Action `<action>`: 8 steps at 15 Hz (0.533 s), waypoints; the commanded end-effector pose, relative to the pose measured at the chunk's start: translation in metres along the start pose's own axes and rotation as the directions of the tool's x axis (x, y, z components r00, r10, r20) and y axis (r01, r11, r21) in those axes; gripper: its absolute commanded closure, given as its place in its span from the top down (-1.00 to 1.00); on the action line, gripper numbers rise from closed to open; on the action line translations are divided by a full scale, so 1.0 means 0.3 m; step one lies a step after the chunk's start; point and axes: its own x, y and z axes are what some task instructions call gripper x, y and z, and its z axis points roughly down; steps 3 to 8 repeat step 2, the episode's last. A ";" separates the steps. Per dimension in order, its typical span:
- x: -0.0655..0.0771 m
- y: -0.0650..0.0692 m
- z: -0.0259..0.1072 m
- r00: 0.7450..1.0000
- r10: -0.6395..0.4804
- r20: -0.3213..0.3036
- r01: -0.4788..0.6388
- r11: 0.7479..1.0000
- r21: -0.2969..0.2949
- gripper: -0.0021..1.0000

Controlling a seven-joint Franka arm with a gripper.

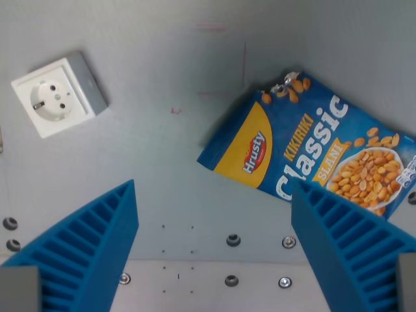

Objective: Move in base positive x

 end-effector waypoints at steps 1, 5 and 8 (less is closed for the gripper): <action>0.062 0.012 -0.006 1.000 -0.002 0.031 0.002 1.000 0.011 1.00; 0.078 0.014 -0.005 1.000 -0.002 0.031 0.002 1.000 0.011 1.00; 0.078 0.014 -0.005 1.000 -0.002 0.031 0.002 1.000 0.011 1.00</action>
